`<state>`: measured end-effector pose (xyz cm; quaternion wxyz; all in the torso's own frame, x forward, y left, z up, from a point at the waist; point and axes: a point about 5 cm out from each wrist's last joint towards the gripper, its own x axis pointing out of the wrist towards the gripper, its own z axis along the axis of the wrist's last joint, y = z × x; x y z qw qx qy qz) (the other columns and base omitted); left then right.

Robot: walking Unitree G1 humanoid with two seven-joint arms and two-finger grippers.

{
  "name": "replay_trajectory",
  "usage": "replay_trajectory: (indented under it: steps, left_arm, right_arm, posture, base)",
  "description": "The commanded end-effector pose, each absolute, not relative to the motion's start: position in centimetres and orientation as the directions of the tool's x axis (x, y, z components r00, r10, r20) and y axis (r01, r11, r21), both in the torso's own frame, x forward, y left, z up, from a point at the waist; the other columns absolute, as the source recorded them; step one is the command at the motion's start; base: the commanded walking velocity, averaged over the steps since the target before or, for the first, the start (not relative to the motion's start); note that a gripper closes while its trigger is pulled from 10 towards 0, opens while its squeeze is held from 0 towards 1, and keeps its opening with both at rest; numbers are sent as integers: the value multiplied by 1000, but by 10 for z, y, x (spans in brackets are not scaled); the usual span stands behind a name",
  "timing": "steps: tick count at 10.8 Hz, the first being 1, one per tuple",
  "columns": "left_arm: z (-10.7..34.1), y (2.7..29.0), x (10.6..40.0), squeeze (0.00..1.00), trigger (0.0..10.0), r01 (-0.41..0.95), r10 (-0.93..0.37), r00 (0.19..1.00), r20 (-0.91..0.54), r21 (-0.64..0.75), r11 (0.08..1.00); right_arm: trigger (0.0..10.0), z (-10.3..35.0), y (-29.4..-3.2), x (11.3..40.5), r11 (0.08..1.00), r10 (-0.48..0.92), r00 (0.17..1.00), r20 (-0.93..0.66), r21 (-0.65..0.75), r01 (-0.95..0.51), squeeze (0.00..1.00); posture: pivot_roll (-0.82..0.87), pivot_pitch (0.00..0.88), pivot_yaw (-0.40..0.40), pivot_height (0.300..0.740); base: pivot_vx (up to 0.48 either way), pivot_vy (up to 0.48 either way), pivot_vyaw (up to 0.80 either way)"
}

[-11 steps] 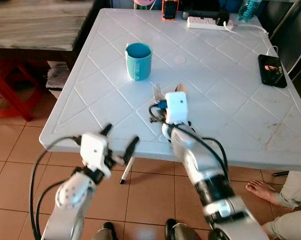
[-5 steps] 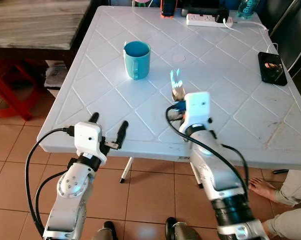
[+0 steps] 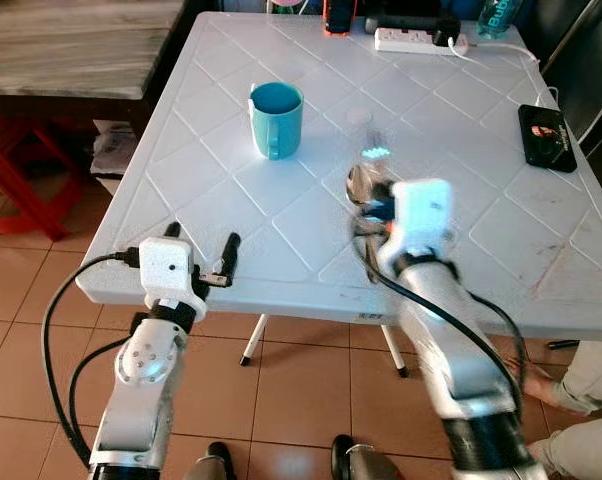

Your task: Setting the table

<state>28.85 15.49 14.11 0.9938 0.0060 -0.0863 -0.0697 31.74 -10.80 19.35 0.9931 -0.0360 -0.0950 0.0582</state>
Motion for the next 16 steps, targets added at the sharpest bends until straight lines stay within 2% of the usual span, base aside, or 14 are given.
replay_trajectory:
  steps: [1,6,8,10,12,13,16]
  left_arm:
    - [134,157,288,0,10000,123,-123,983,137,7,992]
    - [133,153,287,0,10000,116,-114,982,148,-6,993]
    - [134,153,288,0,10000,118,-116,982,151,-3,993]
    - [134,154,290,0,10000,115,-113,982,153,0,993]
    - [132,151,290,0,10000,114,-112,982,149,-4,993]
    - [132,150,289,0,10000,115,-113,983,147,-6,993]
    - [130,146,289,0,10000,123,-120,982,144,-13,992]
  right_arm:
    - [10000,199,-115,313,992,110,966,233,-90,-92,0]
    - [10000,188,-151,300,990,72,977,203,-134,-45,0]
    - [10000,186,-149,301,987,57,978,201,-162,-24,0]
    - [10000,189,-143,301,992,105,963,249,-100,-82,0]
    - [10000,187,-145,298,989,106,963,247,-127,-76,0]
    - [10000,182,-144,297,993,112,973,203,-72,-99,0]
    - [10000,181,-142,297,988,135,968,212,-95,-117,0]
  posture:
    - [-56,249,7,740]
    - [-62,240,-13,740]
    - [-61,236,-10,740]
    - [-60,231,-10,740]
    - [-63,231,-14,740]
    - [-63,231,-14,740]
    - [-70,228,-16,740]
  base:
    - [0,0,0]
    - [0,280,0]
    - [0,409,0]
    - [0,416,0]
    - [0,422,0]
    - [0,435,0]
    - [0,451,0]
